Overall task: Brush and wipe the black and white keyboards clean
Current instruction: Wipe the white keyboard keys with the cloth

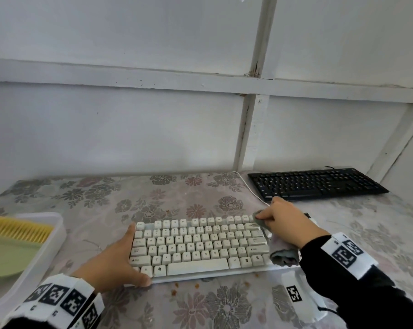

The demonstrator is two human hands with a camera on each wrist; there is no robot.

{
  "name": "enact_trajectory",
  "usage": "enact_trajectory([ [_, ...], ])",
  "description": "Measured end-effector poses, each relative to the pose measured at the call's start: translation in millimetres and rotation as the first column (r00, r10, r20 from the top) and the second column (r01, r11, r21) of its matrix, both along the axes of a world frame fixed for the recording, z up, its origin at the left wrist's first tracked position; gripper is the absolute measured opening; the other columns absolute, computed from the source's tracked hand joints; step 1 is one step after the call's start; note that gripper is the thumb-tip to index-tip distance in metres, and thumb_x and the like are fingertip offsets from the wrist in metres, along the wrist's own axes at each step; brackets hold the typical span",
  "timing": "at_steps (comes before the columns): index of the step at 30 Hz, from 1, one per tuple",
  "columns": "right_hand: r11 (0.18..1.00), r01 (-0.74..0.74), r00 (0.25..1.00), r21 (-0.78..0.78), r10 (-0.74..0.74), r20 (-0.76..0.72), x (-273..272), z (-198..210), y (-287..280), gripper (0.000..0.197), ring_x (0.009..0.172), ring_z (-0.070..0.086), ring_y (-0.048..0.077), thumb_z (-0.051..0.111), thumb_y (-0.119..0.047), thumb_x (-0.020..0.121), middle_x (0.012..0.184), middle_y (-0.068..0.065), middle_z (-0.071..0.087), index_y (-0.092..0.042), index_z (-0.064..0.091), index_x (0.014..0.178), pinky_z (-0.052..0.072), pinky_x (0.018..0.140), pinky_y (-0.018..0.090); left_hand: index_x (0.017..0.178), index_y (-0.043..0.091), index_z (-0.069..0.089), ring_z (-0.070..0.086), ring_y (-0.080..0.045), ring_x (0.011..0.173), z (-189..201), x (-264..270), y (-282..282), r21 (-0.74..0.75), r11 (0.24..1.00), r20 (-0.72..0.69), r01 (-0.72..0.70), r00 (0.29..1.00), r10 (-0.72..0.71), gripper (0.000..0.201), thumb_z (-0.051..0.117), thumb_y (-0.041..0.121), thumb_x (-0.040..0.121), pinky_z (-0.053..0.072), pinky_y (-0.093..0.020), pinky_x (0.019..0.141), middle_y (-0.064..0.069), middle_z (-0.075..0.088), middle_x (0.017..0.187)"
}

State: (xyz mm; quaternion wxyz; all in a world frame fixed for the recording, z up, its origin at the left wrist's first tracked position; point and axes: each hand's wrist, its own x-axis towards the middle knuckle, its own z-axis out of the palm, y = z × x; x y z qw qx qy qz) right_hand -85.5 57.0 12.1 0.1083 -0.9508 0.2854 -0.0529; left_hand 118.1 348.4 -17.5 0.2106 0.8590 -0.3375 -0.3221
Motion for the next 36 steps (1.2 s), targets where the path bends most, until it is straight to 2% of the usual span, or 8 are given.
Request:
enact_trajectory([
  [8,0.996,0.060,0.991,-0.062,-0.067,-0.114,-35.0,-4.6,-23.2,0.024,0.076,0.047,0.019,0.052,-0.038,0.094,0.076,-0.010,0.033,-0.032,0.072,0.105,0.027,0.056,0.011,0.147,0.021,-0.017,0.040,-0.008,0.110,0.0,1.1,0.1,0.012,1.000,0.008,0.012,1.000,-0.012,0.129,0.081,0.037,0.065,0.034,-0.020,0.095,0.003,0.031,0.148],
  [13,0.980,0.127,0.982,-0.156,-0.146,-0.119,-25.3,-1.8,-24.2,0.034,0.069,0.046,0.021,0.054,-0.009,0.086,0.078,-0.007,0.029,-0.027,0.056,0.057,0.029,0.054,0.023,0.147,0.020,-0.017,0.037,-0.007,0.110,1.2,-0.7,-0.7,0.000,1.000,-0.006,0.003,1.000,-0.003,0.129,0.081,0.035,0.065,0.031,-0.018,0.093,0.002,0.029,0.149],
  [18,0.996,-0.066,0.994,-0.055,0.060,-0.094,-11.5,-7.2,-4.3,0.018,0.078,0.052,0.019,0.057,-0.027,0.093,0.078,-0.009,0.035,-0.028,0.074,0.090,0.036,0.063,0.021,0.147,0.021,-0.015,0.039,-0.007,0.110,0.5,0.4,-0.7,-0.013,1.000,-0.021,-0.011,1.000,0.011,0.128,0.082,0.034,0.064,0.032,-0.017,0.092,0.003,0.032,0.147],
  [22,0.990,0.086,0.988,-0.114,-0.099,-0.118,-30.2,-15.2,-22.9,0.022,0.078,0.051,0.020,0.050,-0.023,0.095,0.082,-0.007,0.034,-0.029,0.071,0.099,0.039,0.068,0.025,0.147,0.022,-0.015,0.040,-0.007,0.110,-1.6,1.2,0.2,-0.016,1.000,-0.025,-0.014,1.000,0.014,0.130,0.082,0.035,0.063,0.032,-0.017,0.092,0.004,0.032,0.147],
  [28,0.988,0.113,0.986,-0.105,-0.125,-0.110,-35.9,-3.8,-28.4,0.020,0.076,0.050,0.019,0.054,-0.027,0.093,0.080,-0.007,0.036,-0.023,0.073,0.088,0.035,0.063,0.023,0.148,0.024,-0.014,0.043,-0.008,0.110,-4.2,2.3,-0.3,-0.021,0.999,-0.028,-0.029,0.999,0.028,0.131,0.084,0.035,0.061,0.033,-0.018,0.091,0.004,0.036,0.143],
  [31,1.000,-0.010,1.000,-0.003,0.010,-0.023,-21.3,-3.7,-6.9,0.018,0.075,0.048,0.010,0.055,-0.036,0.094,0.084,-0.007,0.042,-0.029,0.072,0.097,0.028,0.059,0.015,0.148,0.023,-0.014,0.041,-0.008,0.110,-3.6,2.5,0.4,-0.022,0.999,-0.026,-0.023,0.999,0.022,0.130,0.083,0.035,0.062,0.033,-0.017,0.090,0.004,0.034,0.145],
  [33,0.999,-0.028,0.999,0.029,0.029,-0.016,-17.5,-7.8,-3.1,0.024,0.071,0.046,0.006,0.053,-0.033,0.095,0.083,-0.005,0.044,-0.018,0.070,0.101,0.030,0.056,0.014,0.148,0.023,-0.014,0.041,-0.008,0.110,-3.2,3.0,0.4,-0.021,1.000,-0.023,-0.019,1.000,0.019,0.131,0.084,0.037,0.061,0.033,-0.018,0.090,0.004,0.033,0.147],
  [36,0.998,0.031,0.997,-0.052,-0.035,-0.070,-26.6,-11.0,-16.7,0.027,0.074,0.047,0.012,0.048,-0.034,0.097,0.078,-0.010,0.035,-0.022,0.070,0.107,0.029,0.061,0.018,0.148,0.023,-0.013,0.041,-0.008,0.110,-3.3,3.0,0.4,-0.018,1.000,-0.018,-0.019,1.000,0.019,0.130,0.083,0.036,0.062,0.033,-0.018,0.090,0.003,0.032,0.147],
])
